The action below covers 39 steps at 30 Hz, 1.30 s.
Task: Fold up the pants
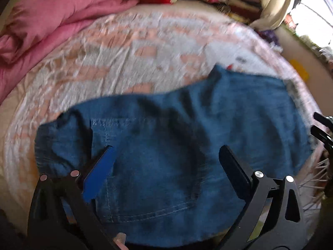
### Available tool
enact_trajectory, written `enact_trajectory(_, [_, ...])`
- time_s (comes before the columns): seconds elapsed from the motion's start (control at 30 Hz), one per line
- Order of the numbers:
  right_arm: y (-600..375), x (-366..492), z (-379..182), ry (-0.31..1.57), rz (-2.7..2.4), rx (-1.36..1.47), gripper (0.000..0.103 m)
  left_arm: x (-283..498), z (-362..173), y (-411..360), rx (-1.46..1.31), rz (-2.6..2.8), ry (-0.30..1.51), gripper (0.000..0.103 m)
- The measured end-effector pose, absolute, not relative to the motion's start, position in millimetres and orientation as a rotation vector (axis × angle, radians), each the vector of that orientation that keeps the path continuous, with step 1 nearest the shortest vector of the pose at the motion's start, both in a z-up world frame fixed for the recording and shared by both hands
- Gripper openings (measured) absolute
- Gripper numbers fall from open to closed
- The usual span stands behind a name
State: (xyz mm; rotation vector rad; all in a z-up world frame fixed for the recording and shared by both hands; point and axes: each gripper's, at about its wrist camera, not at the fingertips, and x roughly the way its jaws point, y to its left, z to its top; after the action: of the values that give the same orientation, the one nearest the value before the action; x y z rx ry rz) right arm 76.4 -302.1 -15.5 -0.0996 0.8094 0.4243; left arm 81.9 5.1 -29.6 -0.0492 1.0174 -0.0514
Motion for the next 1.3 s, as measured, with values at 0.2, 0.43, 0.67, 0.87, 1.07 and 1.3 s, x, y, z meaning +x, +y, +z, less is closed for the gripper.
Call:
enact_trajectory(0.2, [-308.7, 84.2, -46.6, 0.927, 0.261, -0.226, 0.083, 83.3, -40.4, 26.4, -0.155, -0.068, 1.054, 0.093])
enact_trajectory(0.43, [-332.8, 81.1, -52.8, 0.925, 0.249, -0.137, 0.087, 84.5, -43.4, 25.9, -0.163, -0.072, 1.059, 0.093])
enact_trajectory(0.67, [-331.0, 63.5, -27.7, 0.872, 0.294, -0.073, 0.092, 71.6, -19.1, 21.7, -0.113, -0.049, 0.984, 0.093])
enact_trajectory(0.87, [-313.5, 40.0, -7.7, 0.819, 0.352, -0.101, 0.093, 56.2, -4.7, -3.0, -0.044, -0.096, 0.962, 0.093])
enact_trajectory(1.07, [-294.1, 31.9, -13.9, 0.842, 0.394, -0.124, 0.093, 42.2, -15.6, -44.4, 0.044, -0.173, 1.008, 0.093])
enact_trajectory(1.3, [-284.7, 30.8, -30.6, 0.925, 0.422, -0.114, 0.093, 37.5, -39.1, -69.0, 0.142, -0.188, 1.070, 0.093])
